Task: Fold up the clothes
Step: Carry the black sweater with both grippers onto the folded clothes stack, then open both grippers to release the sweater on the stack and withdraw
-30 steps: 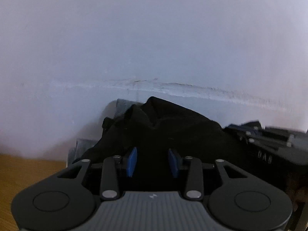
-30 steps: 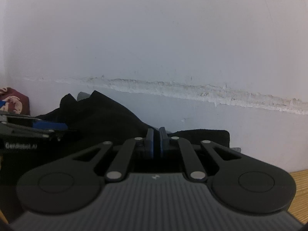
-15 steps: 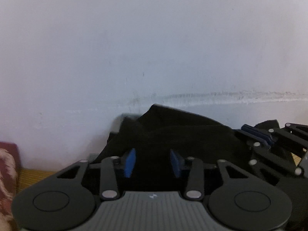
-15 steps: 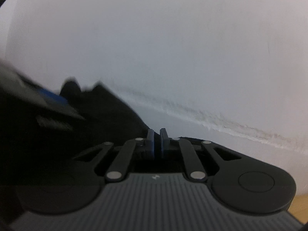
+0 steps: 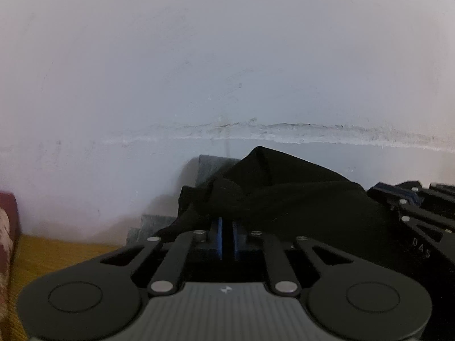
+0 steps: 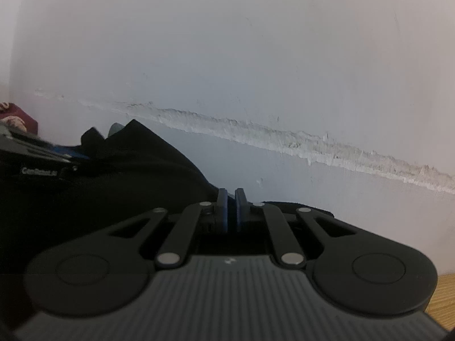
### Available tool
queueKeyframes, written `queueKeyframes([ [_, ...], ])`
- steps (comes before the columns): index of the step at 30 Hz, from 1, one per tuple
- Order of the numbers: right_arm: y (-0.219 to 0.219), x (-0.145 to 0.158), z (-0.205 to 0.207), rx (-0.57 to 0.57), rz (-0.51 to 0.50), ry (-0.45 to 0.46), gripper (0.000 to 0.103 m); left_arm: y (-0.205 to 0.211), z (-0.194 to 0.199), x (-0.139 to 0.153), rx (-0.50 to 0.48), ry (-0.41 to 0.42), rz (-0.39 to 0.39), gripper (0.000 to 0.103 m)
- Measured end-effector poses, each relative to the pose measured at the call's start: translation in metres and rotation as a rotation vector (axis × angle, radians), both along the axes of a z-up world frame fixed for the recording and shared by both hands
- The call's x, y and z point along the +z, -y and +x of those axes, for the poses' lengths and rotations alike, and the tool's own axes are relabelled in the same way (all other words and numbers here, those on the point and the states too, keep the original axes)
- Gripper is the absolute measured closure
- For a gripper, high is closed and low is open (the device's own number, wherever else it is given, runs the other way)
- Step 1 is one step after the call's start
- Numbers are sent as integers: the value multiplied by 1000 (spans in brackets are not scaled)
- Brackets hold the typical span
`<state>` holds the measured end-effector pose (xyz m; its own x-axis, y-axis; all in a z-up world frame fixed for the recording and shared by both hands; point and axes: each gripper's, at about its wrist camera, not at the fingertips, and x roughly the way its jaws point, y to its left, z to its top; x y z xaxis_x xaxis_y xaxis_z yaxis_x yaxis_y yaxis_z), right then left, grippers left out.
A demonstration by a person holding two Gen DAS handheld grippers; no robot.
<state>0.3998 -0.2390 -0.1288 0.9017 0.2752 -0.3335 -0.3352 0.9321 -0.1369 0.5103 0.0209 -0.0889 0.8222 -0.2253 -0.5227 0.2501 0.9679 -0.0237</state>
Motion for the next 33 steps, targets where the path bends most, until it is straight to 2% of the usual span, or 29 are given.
queueKeyframes([
  [3,-3,5,-6,-2,-1,35,98,-6,-15,12,-2,14,-10,92],
  [4,-3,10,-11,0,10,51,95,-5,-23,20,10,4,6,80],
  [5,-2,21,-20,-2,38,51,93,-3,-33,30,31,-5,35,47],
  [6,-1,33,-29,-7,63,36,91,0,-47,42,72,-2,64,28],
  [7,0,45,-38,-16,88,18,80,0,-63,54,110,23,70,6],
  [8,1,59,-50,-41,112,-10,68,1,-80,66,138,51,73,4],
  [9,4,72,-66,-68,144,-39,64,2,-100,79,140,77,65,4],
  [11,11,94,-98,-97,188,-90,58,4,-130,97,139,77,44,3],
  [17,33,117,-171,-178,222,-251,58,6,-196,113,136,-72,-34,2],
  [23,49,115,-205,-224,232,-409,58,6,-240,111,133,-132,-48,2],
  [29,50,130,-234,-202,224,-378,58,7,-268,110,124,-138,-15,2],
  [33,51,142,-255,-187,223,-332,58,6,-291,119,111,-103,0,2],
])
